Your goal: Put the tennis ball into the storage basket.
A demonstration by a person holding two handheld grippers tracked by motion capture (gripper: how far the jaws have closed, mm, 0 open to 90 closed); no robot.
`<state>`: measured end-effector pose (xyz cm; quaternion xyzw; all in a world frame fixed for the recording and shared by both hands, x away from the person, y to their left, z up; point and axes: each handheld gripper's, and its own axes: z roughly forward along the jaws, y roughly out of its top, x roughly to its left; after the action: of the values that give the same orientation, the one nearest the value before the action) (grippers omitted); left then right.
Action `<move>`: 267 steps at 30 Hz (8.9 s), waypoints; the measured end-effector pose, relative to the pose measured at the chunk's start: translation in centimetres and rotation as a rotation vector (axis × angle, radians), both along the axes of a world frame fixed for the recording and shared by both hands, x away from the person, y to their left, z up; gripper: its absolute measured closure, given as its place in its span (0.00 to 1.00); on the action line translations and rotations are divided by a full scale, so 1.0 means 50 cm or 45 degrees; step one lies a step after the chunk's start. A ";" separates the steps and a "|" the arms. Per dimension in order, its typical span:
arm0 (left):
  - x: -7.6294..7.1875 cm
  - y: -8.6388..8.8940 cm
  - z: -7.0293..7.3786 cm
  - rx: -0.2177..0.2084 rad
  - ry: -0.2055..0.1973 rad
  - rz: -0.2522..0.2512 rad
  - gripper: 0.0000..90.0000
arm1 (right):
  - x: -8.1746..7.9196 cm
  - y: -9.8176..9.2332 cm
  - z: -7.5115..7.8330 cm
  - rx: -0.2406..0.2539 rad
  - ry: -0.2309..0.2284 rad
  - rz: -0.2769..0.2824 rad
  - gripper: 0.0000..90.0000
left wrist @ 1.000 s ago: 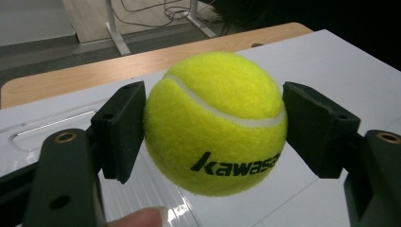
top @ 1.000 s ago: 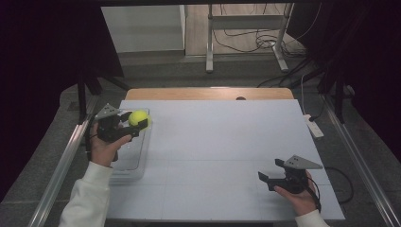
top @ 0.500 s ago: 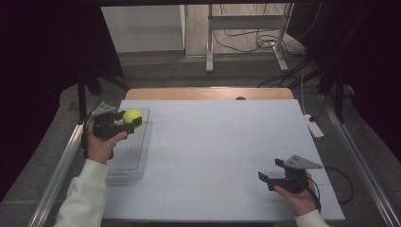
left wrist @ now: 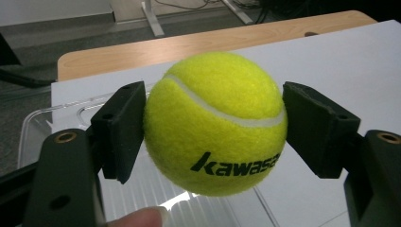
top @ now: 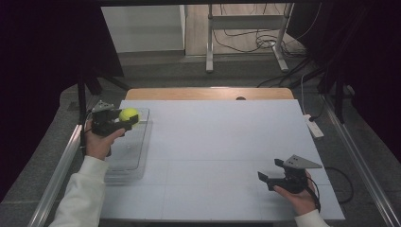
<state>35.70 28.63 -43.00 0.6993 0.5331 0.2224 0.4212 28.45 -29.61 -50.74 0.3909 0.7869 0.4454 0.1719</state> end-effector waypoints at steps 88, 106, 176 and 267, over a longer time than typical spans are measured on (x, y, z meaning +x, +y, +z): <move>0.114 0.073 -0.087 0.091 0.240 0.214 0.29 | 0.004 0.000 -0.006 -0.007 0.012 -0.004 0.12; 0.131 0.073 -0.091 0.111 0.274 0.215 0.29 | 0.003 -0.001 -0.007 -0.005 0.015 -0.008 0.13; 0.140 0.066 -0.139 0.202 0.376 0.240 0.27 | 0.005 -0.001 -0.008 -0.017 0.018 -0.007 0.13; -0.014 0.012 -0.043 -0.107 0.005 -0.177 0.13 | 0.010 -0.010 -0.010 0.003 0.021 -0.020 0.12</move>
<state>35.02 29.24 -45.13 0.7168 0.4928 0.1687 0.4636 28.96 -30.11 -51.25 0.4009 0.7849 0.4415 0.1683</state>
